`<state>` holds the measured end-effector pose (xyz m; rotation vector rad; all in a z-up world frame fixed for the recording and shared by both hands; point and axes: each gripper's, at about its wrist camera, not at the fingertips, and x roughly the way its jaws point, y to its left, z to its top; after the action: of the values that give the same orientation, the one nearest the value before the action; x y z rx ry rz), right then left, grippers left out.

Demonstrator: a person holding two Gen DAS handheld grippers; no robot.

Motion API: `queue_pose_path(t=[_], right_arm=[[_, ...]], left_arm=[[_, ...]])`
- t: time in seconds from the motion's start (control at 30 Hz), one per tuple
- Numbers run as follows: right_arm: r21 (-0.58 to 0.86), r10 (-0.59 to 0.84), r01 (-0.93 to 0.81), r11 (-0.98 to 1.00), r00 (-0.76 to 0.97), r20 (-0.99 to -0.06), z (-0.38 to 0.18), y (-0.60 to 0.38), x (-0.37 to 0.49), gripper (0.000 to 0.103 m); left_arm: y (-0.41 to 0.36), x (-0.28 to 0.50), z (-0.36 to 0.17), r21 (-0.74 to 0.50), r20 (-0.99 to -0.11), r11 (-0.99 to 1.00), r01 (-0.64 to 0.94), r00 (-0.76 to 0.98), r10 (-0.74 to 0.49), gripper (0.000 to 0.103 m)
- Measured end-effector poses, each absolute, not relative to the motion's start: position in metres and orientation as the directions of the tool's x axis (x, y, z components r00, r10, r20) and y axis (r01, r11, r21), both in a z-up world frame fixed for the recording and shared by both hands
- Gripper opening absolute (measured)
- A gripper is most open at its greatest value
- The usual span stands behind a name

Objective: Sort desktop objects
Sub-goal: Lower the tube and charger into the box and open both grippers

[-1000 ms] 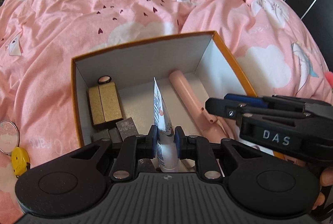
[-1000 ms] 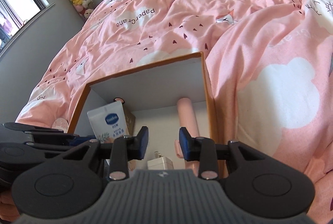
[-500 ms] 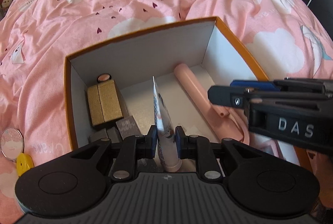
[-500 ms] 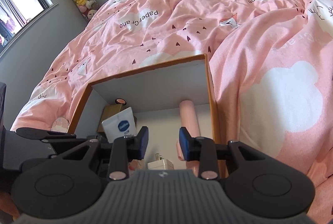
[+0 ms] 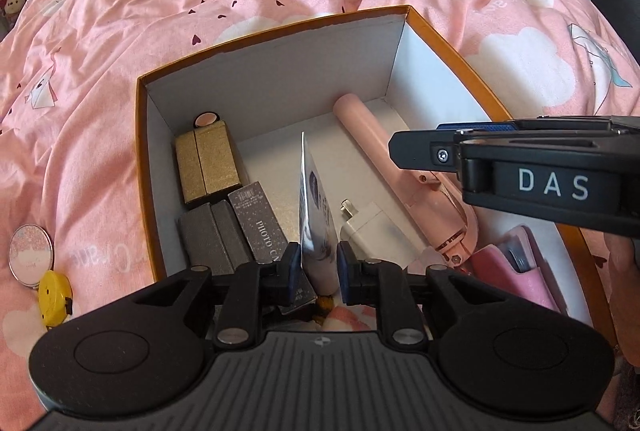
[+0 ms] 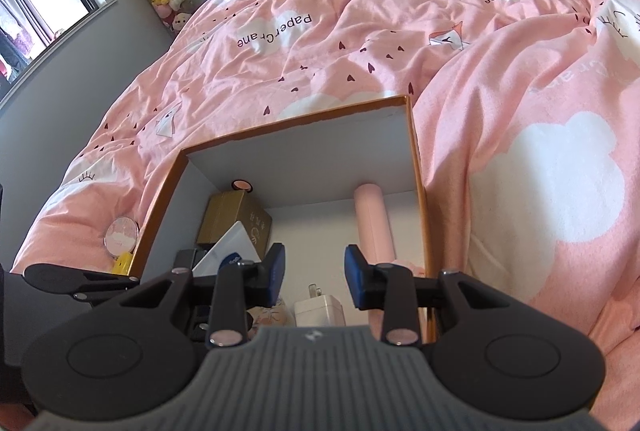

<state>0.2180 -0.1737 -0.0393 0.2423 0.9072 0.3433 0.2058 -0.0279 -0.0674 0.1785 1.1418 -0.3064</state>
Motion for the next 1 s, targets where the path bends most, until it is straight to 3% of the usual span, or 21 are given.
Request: queue_pose_path(t=[0.23,0.4,0.67,1.0], right_arm=[[0.336,0.393,-0.207,0.919,0.564,-0.726,-0.035,-0.169,0.210,0.036],[0.349,0.432,-0.257,0.901,0.471,-0.769,-0.049,-0.156,0.207,0.033],[0.184,0.362,-0.433,0.882,0.375,-0.853,-0.076,-0.116,0.205,0.018],[0.088,0.315,-0.548,0.832,0.337,-0.887,-0.090,-0.092,0.226,0.011]], left_arm=[[-0.020,0.192,-0.053,-0.025,-0.892,0.946,0.323,0.420,-0.167,0.021],[-0.005,0.174,-0.036,-0.017,-0.867,0.954,0.299,0.471,-0.163,0.021],[0.033,0.151,-0.015,-0.048,-0.830,0.982,0.182,0.540,-0.141,0.021],[0.053,0.144,-0.013,-0.094,-0.811,0.986,0.138,0.563,-0.156,0.021]])
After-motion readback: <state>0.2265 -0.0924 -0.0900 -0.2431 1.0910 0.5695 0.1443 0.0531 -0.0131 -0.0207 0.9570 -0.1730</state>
